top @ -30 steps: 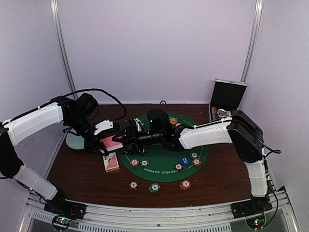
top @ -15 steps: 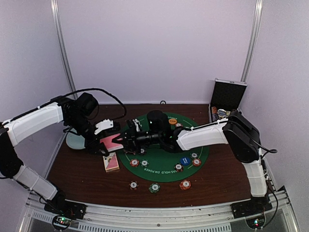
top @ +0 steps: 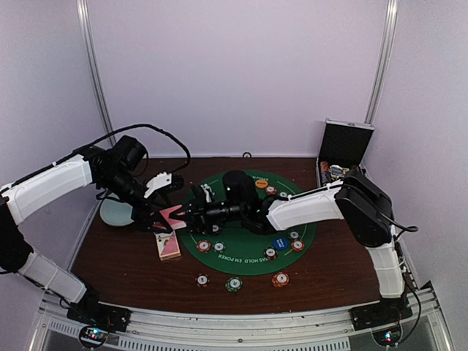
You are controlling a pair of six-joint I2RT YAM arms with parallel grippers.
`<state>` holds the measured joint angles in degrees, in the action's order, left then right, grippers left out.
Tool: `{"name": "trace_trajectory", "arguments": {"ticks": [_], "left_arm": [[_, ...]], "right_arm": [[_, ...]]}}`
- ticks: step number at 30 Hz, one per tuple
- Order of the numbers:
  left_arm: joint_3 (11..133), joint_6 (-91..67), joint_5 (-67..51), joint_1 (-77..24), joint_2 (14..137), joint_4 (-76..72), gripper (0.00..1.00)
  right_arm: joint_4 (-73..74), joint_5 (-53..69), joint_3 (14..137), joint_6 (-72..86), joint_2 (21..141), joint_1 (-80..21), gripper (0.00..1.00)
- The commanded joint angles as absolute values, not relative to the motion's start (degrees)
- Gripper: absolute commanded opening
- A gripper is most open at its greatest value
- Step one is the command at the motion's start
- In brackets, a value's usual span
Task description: Distribute texas hold em gaming equipment
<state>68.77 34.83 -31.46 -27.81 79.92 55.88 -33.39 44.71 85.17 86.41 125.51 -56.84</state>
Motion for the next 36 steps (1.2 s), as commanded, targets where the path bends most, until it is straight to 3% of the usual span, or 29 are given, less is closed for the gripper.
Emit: {"name": "trace_trajectory", "arguments": {"ticks": [1, 10, 20, 24, 26, 30, 33, 36], "left_arm": [[66.88, 33.46, -34.26, -28.12, 79.01, 50.96, 0.98], [64.07, 32.38, -34.14, -28.12, 78.61, 47.73, 0.92], [63.04, 34.8, -33.56, -28.12, 77.41, 47.73, 0.64], [63.44, 35.37, -34.06, -28.12, 77.45, 48.1, 0.62], [63.22, 35.98, -34.16, -28.12, 77.52, 48.19, 0.56], [62.7, 37.27, -33.31, -28.12, 77.58, 48.21, 0.37], [62.53, 38.27, -32.73, -28.12, 77.66, 48.68, 0.34], [62.58, 38.73, -32.18, -28.12, 77.65, 48.7, 0.31]], "right_arm": [[-40.42, 42.7, 84.2, 88.68, 124.16, -57.12, 0.03], [-40.5, 41.99, 84.5, 89.2, 123.5, -57.47, 0.03], [-40.63, 41.81, 84.06, 89.93, 124.3, -57.49, 0.03], [-40.17, 41.88, 83.81, 89.64, 124.31, -57.55, 0.03], [-38.31, 41.97, 84.0, 88.61, 124.02, -57.49, 0.03], [-34.42, 42.44, 84.43, 86.33, 123.33, -57.49, 0.17], [-32.73, 43.07, 85.0, 85.62, 123.51, -57.4, 0.33], [-32.07, 43.78, 86.19, 85.53, 124.41, -57.4, 0.39]]}}
